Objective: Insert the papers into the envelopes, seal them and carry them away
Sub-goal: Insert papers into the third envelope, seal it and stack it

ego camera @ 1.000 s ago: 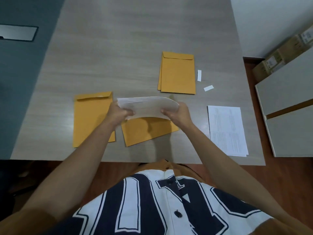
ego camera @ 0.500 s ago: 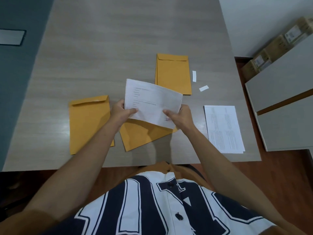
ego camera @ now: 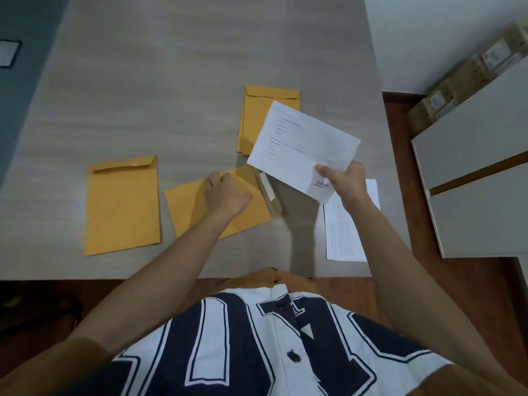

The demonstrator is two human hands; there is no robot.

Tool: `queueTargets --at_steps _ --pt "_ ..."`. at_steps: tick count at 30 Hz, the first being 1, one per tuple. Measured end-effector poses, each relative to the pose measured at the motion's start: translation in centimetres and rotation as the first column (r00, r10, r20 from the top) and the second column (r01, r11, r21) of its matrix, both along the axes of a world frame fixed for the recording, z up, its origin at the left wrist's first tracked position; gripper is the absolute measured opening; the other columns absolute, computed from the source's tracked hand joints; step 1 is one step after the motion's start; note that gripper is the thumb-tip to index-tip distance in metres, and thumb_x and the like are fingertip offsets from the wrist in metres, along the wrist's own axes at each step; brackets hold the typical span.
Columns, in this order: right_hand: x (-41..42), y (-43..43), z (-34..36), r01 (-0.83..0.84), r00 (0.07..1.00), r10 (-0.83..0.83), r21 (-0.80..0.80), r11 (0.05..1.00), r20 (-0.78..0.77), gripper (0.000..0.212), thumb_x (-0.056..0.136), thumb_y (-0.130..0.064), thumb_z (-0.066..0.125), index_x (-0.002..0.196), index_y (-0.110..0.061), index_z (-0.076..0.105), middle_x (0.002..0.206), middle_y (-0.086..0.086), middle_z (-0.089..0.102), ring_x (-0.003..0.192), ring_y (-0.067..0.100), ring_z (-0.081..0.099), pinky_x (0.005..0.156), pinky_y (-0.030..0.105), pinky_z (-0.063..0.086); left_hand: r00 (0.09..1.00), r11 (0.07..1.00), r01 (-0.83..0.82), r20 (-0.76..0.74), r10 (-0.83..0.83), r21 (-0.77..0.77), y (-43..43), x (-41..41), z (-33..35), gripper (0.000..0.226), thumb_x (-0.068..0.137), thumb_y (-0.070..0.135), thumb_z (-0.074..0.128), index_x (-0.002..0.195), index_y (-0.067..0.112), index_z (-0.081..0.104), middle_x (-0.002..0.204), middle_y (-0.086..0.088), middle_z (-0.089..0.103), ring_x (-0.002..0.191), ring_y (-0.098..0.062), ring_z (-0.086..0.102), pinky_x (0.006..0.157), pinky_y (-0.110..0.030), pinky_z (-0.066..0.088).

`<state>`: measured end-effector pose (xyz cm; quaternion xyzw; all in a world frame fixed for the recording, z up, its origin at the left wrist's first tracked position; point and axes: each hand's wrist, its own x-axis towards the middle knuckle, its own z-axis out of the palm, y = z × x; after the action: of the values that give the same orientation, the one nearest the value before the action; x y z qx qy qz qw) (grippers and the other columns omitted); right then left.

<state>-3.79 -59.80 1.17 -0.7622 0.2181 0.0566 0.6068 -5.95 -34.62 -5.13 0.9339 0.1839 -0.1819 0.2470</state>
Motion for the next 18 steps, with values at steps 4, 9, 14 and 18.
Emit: queueTargets --at_steps 4,9,14,18 --pt "0.5 -1.5 0.1 -0.055 0.998 0.055 -0.006 0.998 -0.013 0.020 0.077 -0.008 0.080 0.093 -0.016 0.071 0.095 0.000 0.074 0.086 0.018 0.071 0.078 0.033 0.058 0.996 0.993 -0.075 -0.037 0.079 0.094 -2.1 -0.2 -0.4 0.097 0.070 0.061 0.072 0.144 0.014 0.031 0.157 -0.010 0.010 0.146 -0.031 0.011 0.117 -0.047 0.017" --pt "0.9 -3.1 0.0 -0.142 0.989 0.138 -0.079 0.987 -0.044 0.020 0.078 -0.012 0.081 0.096 -0.011 0.071 0.096 0.003 0.073 0.084 0.019 0.071 0.072 0.030 0.057 0.992 0.985 -0.107 -0.047 0.114 0.134 -3.5 -0.3 -1.1 0.126 0.057 0.076 0.071 0.150 0.014 0.015 0.161 -0.011 0.001 0.150 -0.035 -0.007 0.120 -0.057 0.000" --pt "1.8 -3.9 0.7 -0.293 0.956 0.284 -0.169 0.941 -0.075 0.024 0.079 -0.013 0.080 0.101 -0.007 0.073 0.097 0.004 0.073 0.081 0.017 0.070 0.060 0.019 0.053 0.993 0.985 -0.103 -0.037 0.109 0.138 -3.7 -0.4 -1.2 0.123 0.063 0.075 0.067 0.153 0.013 0.011 0.162 -0.012 -0.003 0.150 -0.034 -0.010 0.120 -0.057 0.001" --pt "2.7 -3.8 1.4 -0.384 0.923 0.368 -0.294 0.875 -0.110 0.021 0.080 -0.015 0.078 0.098 -0.006 0.073 0.091 0.002 0.071 0.077 0.017 0.069 0.070 0.031 0.058 0.996 0.987 -0.088 -0.022 0.091 0.132 -3.4 -0.6 -1.3 0.123 0.064 0.080 0.063 0.154 0.014 0.010 0.163 -0.013 -0.004 0.150 -0.034 -0.010 0.120 -0.056 0.002"
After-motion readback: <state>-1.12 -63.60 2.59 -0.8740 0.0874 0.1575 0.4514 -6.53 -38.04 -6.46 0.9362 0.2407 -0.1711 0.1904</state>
